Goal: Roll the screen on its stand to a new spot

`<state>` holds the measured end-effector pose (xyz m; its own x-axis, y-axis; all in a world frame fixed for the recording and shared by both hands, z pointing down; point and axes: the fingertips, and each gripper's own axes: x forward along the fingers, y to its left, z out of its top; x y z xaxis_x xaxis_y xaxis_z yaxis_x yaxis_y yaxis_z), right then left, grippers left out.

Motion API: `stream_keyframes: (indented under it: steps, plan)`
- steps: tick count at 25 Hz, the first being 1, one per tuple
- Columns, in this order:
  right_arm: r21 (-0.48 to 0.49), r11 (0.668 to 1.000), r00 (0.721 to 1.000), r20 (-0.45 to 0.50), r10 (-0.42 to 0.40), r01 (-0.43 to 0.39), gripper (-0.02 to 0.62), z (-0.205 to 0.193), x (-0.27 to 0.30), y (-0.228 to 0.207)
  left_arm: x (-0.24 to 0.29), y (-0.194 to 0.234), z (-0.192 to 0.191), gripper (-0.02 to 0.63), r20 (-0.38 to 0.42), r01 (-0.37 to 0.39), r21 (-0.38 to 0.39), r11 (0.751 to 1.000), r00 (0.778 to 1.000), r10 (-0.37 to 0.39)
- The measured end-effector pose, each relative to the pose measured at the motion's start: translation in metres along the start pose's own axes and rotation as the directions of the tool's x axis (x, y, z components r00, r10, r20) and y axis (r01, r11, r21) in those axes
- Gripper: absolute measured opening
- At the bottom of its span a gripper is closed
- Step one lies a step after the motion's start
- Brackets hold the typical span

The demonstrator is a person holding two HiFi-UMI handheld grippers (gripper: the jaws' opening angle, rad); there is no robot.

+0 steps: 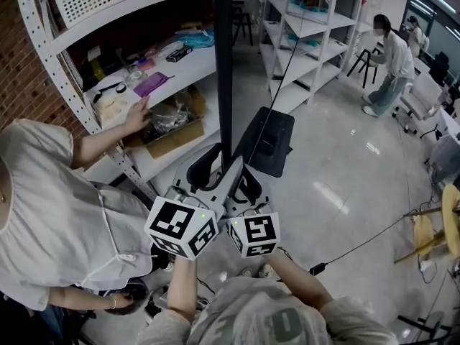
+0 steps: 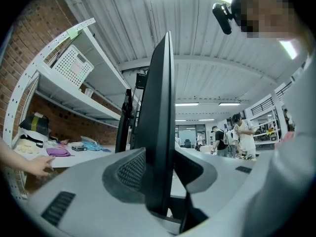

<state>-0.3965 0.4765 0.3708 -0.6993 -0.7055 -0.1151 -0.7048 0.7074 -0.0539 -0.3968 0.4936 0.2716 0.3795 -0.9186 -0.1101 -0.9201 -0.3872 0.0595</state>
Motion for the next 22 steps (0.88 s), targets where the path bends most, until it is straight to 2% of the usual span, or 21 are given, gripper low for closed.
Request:
stream_keyframes:
  steps: [3,7,9,11,12,13,15,18,22]
  plan:
    - [0.001,1.0,1.0,-0.021,0.017,-0.017,0.229,-0.001,-0.002,0.007,-0.007,0.001,0.001,0.183,0.022,-0.018,-0.019,1.0,1.0,0.019]
    - [0.041,0.994,0.994,-0.024,0.106,-0.105,0.211,0.011,-0.017,0.022,-0.027,-0.003,0.008,0.181,0.082,-0.067,-0.068,0.995,0.994,0.073]
    - [0.036,0.99,0.991,0.007,0.135,-0.135,0.175,0.029,-0.028,0.024,-0.035,-0.007,0.015,0.178,0.101,-0.123,-0.028,0.992,0.987,0.125]
    - [-0.005,0.991,0.991,0.022,0.133,-0.133,0.128,0.047,-0.037,0.02,-0.041,-0.013,0.023,0.107,0.125,-0.207,0.046,0.977,0.972,0.2]
    - [-0.02,0.992,0.992,0.032,0.124,-0.124,0.059,0.055,-0.042,0.015,-0.044,-0.017,0.027,0.076,0.137,-0.241,0.077,0.967,0.964,0.229]
    - [-0.031,0.993,0.992,0.047,0.115,-0.114,0.044,0.063,-0.049,0.01,-0.046,-0.023,0.031,0.041,0.148,-0.262,0.099,0.96,0.958,0.246]
    - [-0.042,0.995,0.992,0.081,0.095,-0.092,0.029,0.08,-0.064,-0.004,-0.046,-0.04,0.037,0.02,0.161,-0.261,0.114,0.959,0.957,0.242]
    - [-0.065,0.997,0.991,0.126,0.049,-0.041,0.026,0.101,-0.091,-0.034,-0.034,-0.073,0.035,0.014,0.159,-0.206,0.097,0.974,0.969,0.189]
    - [-0.143,0.988,0.986,0.16,-0.043,0.066,0.023,0.123,-0.132,-0.08,-0.013,-0.115,0.017,0.014,0.132,-0.168,0.08,0.982,0.979,0.157]
